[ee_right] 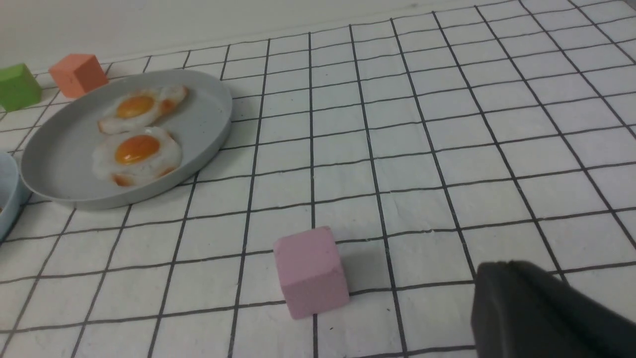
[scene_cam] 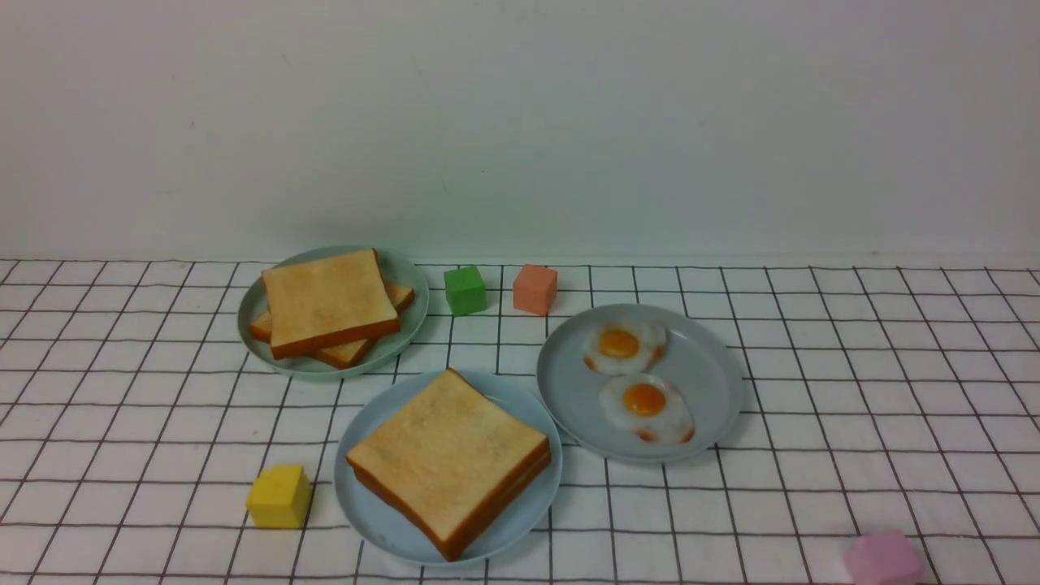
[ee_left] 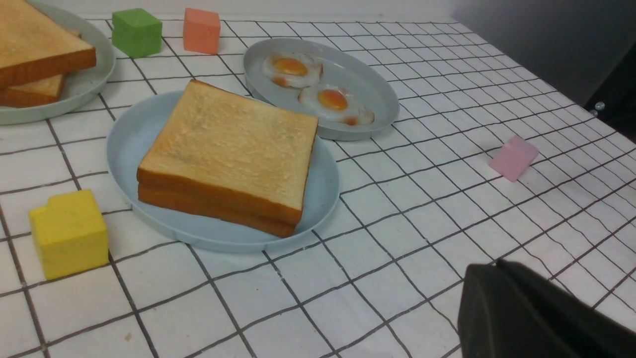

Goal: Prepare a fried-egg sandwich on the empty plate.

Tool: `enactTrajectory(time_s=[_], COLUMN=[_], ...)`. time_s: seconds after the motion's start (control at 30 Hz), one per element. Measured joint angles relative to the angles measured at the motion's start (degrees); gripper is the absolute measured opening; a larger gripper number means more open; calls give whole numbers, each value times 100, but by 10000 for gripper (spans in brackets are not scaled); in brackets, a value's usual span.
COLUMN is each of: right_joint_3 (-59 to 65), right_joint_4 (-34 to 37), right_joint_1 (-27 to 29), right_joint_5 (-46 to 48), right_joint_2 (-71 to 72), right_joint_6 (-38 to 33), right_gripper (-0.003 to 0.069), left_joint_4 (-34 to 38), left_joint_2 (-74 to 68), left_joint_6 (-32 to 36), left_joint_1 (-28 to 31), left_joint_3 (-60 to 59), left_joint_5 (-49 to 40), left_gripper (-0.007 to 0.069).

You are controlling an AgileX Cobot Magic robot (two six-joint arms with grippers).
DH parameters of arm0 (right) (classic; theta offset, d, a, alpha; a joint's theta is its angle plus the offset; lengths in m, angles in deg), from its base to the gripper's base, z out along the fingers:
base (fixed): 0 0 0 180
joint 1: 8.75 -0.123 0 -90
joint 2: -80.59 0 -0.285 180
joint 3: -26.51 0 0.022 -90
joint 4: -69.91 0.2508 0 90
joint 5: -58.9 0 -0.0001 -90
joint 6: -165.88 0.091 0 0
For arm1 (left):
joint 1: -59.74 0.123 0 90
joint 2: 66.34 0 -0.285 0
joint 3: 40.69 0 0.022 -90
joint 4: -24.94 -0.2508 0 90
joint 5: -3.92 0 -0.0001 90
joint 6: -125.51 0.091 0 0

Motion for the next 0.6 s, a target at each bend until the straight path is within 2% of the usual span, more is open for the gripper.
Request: enactTrajectory(time_s=[0.6], right_joint_3=[0], right_joint_4=[5], right_joint_1=[0], right_joint_5=[0], right_joint_2=[0], right_joint_6=[0], right_gripper=[2], left_joint_4=[-133], left_joint_2=[6], left_joint_6=[0], left_joint_1=[67], left_joint_3=[0], left_joint_5=[51], left_gripper=[14])
